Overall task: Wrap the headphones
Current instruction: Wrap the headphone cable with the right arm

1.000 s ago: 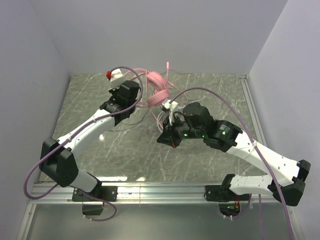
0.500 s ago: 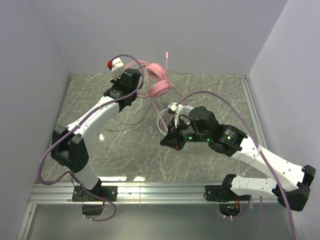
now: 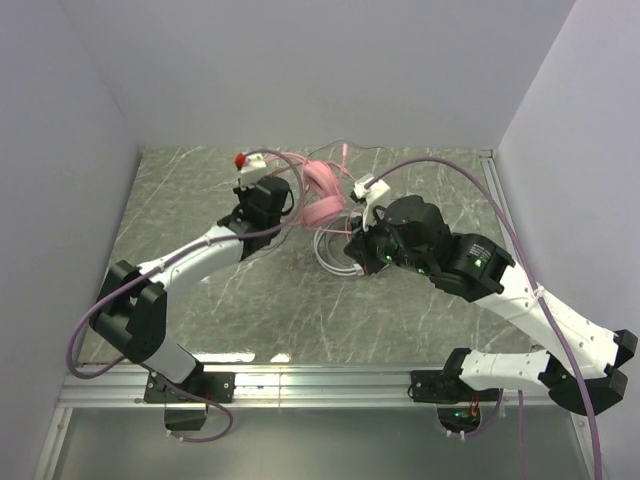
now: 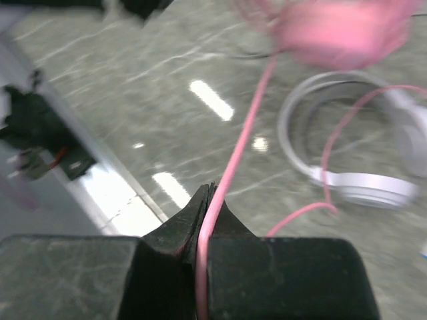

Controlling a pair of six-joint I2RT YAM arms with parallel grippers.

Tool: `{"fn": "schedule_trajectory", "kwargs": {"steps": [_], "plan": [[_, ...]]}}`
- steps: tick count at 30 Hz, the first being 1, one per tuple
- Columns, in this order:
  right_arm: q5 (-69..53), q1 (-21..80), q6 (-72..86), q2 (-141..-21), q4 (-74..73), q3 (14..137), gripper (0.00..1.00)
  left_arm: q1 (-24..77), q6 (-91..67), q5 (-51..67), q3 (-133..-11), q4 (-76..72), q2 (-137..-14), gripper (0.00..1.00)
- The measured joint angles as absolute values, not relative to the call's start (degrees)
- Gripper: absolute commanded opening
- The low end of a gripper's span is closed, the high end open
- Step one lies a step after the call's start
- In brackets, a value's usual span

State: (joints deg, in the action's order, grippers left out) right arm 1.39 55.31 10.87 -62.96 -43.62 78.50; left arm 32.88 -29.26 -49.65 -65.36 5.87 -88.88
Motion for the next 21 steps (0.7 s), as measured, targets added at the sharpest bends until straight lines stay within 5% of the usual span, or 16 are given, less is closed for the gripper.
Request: {"fn": "schedule_trajectory", "kwargs": {"steps": [7, 21], "plan": [[14.15, 55.33, 6.33, -66.7, -47.86, 82.72, 0.0, 39.88, -14.15, -57.3, -58.19, -8.62, -86.67, 0.0], [24.82, 49.36, -2.92, -67.2, -40.75, 80.49, 0.0, 51.48, -6.81, -58.46, -50.3, -9.89, -76.93, 0.0]]}}
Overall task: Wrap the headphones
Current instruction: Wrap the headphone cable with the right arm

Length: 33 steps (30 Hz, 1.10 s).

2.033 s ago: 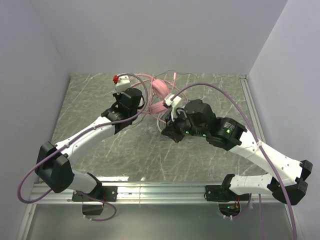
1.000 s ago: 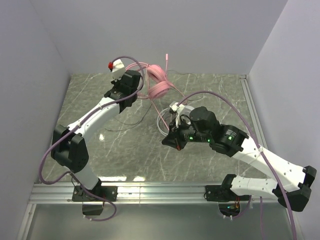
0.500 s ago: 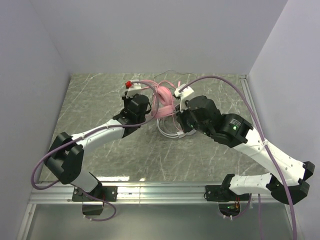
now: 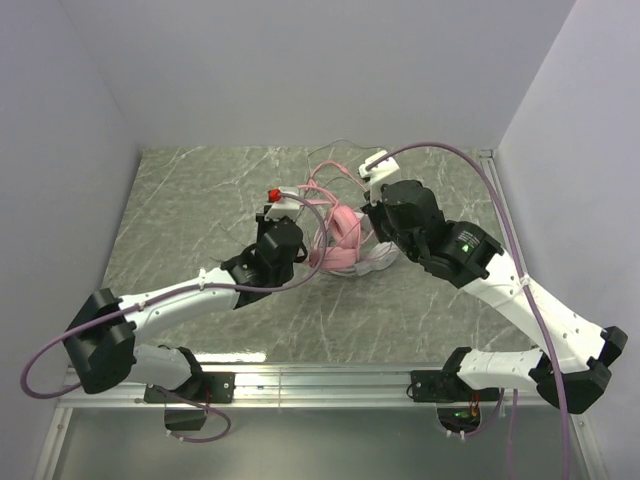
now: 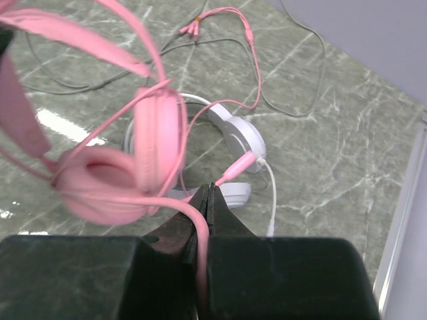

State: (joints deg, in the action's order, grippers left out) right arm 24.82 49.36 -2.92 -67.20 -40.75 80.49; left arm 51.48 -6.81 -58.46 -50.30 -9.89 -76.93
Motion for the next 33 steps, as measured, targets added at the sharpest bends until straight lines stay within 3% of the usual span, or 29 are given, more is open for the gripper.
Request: {"fn": "schedule_trajectory", "kwargs": {"steps": [10, 17, 33], "plan": [[28.1, 47.31, -4.16, -68.66, -38.35, 79.35, 0.0, 57.32, -4.8, -55.07, -47.35, -4.8, -65.36, 0.0], [28.42, 46.59, -4.32, -71.11, -37.41, 79.02, 0.0, 60.18, -4.73, -53.58, -48.36, 1.56, -63.77, 0.0], [16.56, 43.46, -3.81, -71.5, -33.39, 74.04, 0.0, 61.6, -5.17, -40.21, -54.17, 17.76, -50.19, 0.0]]}}
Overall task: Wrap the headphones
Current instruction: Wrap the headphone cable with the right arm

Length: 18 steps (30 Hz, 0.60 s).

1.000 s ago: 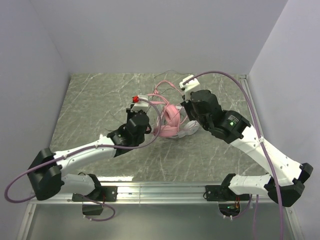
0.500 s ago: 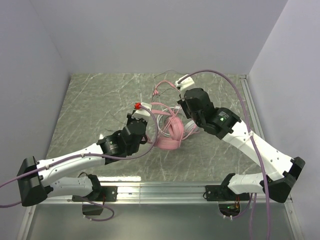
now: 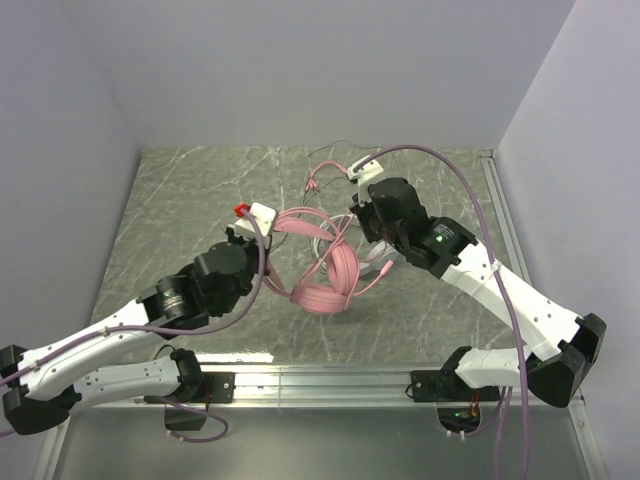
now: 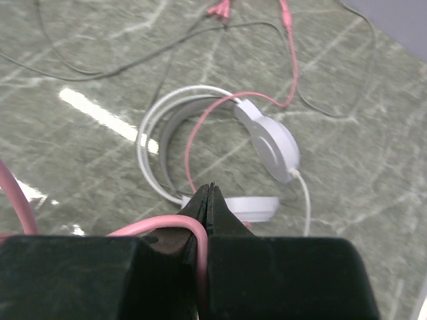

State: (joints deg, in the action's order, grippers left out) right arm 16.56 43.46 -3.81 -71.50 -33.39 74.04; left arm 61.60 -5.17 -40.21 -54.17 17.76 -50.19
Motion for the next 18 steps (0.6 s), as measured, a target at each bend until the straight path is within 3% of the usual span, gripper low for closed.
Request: {"fn": "schedule_trajectory", "kwargs": {"steps": [9, 18], "plan": [[6.44, 41.17, -2.0, -68.79, -24.14, 66.72, 0.0, 61.58, -10.44, -37.15, -59.72, 27.7, -49.39, 0.0], [0.93, 38.87, -1.56, -63.81, -11.88, 56.75, 0.03, 61.41, -18.81, -35.46, -68.58, 39.2, -56.88, 0.0]]}}
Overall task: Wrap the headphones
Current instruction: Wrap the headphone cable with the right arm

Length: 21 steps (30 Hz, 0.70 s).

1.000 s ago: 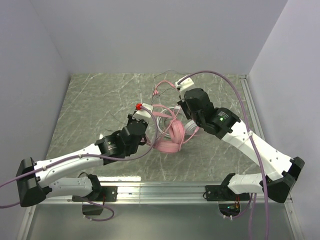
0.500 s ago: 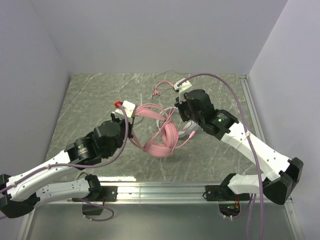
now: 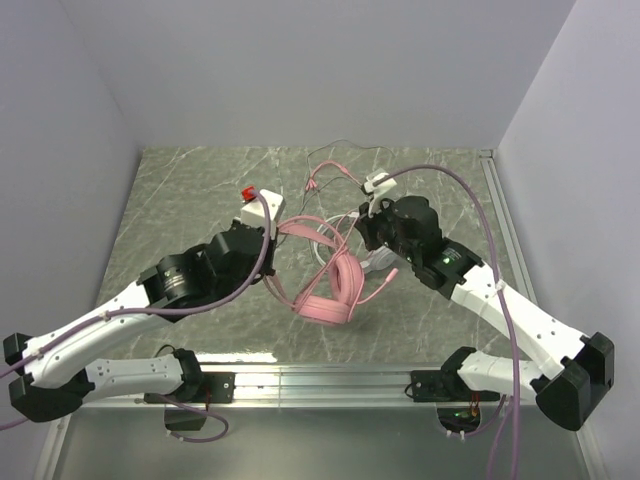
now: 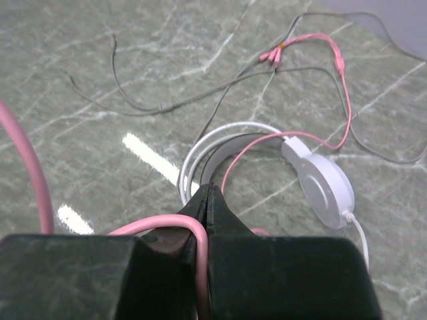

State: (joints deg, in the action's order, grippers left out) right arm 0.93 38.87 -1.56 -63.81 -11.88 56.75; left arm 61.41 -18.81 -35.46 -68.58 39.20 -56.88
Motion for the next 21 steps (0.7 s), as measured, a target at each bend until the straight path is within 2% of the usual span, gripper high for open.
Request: {"fn": "schedule_trajectory", "kwargs": {"steps": [4, 15, 21], "plan": [[0.73, 38.28, -1.56, -61.41, -5.32, 52.18, 0.08, 60.45, -21.3, -33.17, -72.49, 43.4, -60.47, 0.0], [-0.4, 37.95, -2.02, -58.19, 9.41, 44.21, 0.1, 56.16, -23.75, -24.84, -78.24, 48.86, -61.63, 0.0], [-0.71, 37.71, -2.02, -58.52, 15.4, 43.29, 0.17, 56.16, -24.49, -22.68, -81.8, 51.13, -63.61, 0.0]]}}
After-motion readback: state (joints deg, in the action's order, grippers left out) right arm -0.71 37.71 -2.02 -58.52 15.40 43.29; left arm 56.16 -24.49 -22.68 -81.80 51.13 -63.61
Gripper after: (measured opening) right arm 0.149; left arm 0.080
